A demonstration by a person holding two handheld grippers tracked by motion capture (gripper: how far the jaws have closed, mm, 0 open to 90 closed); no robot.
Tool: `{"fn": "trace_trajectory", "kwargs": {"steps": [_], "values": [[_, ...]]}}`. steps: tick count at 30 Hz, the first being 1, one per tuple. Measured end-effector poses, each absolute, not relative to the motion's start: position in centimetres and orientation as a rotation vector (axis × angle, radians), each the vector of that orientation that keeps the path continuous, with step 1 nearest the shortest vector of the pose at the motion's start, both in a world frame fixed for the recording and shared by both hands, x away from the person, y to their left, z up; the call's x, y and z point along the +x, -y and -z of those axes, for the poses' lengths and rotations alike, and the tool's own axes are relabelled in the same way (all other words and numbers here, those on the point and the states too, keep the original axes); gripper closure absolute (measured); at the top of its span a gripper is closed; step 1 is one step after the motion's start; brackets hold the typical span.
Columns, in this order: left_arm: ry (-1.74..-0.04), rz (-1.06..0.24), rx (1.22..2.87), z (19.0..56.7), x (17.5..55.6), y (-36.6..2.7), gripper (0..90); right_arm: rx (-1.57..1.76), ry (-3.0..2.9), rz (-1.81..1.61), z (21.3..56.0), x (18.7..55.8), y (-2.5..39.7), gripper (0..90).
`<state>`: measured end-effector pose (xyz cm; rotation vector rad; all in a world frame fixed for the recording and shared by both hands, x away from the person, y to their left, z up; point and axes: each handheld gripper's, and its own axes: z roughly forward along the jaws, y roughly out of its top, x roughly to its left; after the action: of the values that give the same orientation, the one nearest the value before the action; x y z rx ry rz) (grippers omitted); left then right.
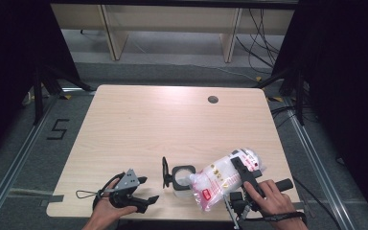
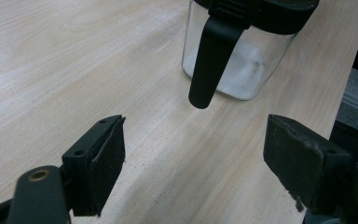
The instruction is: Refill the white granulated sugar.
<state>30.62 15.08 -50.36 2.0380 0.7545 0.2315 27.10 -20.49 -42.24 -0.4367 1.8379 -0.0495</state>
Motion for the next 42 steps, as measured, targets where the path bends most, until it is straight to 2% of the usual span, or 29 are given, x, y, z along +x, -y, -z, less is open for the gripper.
{"fn": "trace_trajectory", "kwargs": {"steps": [42], "values": [[-0.727, -0.245, 2.048, 50.25, 30.74, -15.24, 20.3, -0.367, -1.857, 0.016, 42.2, 26.8, 20.8, 42.0]]}}
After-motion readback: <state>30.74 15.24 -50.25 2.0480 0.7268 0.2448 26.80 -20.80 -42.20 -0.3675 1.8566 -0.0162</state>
